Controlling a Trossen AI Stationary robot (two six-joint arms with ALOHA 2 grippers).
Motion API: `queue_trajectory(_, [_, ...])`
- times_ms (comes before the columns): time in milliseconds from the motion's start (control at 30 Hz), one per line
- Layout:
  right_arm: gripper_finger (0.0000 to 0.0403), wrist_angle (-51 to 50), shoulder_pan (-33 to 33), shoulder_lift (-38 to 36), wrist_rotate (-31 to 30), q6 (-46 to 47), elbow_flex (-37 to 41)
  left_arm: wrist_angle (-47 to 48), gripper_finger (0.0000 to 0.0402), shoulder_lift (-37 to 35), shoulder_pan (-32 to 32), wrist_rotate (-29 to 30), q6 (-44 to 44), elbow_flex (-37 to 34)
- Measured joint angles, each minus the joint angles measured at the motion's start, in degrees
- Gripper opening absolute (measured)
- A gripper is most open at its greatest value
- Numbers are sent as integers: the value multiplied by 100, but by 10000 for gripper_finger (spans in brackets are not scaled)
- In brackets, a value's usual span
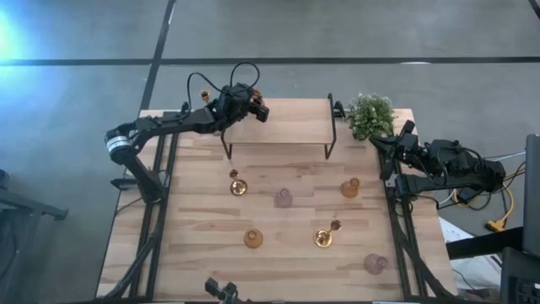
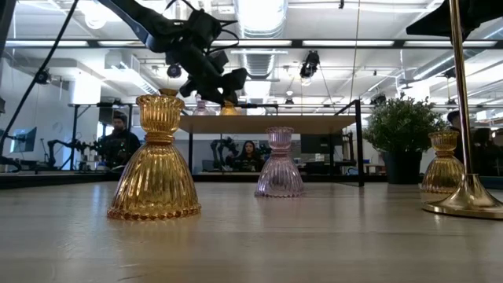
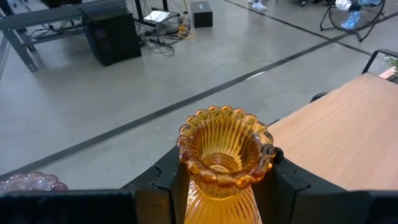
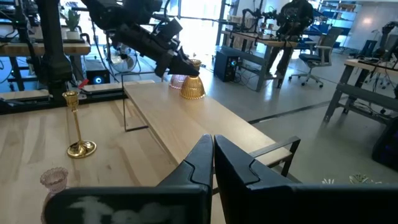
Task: Pick & Place candle stick holders
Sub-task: Put the bottom left yellow glass candle holder on the shelf aligned with the other glass candle holder
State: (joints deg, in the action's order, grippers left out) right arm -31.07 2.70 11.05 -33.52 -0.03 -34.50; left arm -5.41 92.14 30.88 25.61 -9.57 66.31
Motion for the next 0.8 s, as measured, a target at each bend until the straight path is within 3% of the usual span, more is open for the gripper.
queue_trajectory(300, [8, 0, 2, 2, 1, 0, 0, 14, 140, 26, 28, 136, -4, 4])
queue_trajectory(500, [8, -1, 0, 2, 0, 0, 0, 95, 169, 47, 41, 140, 20, 2])
queue_trajectory(800, [8, 0, 1, 2, 1, 0, 0, 57, 176, 47, 47, 136, 20, 0])
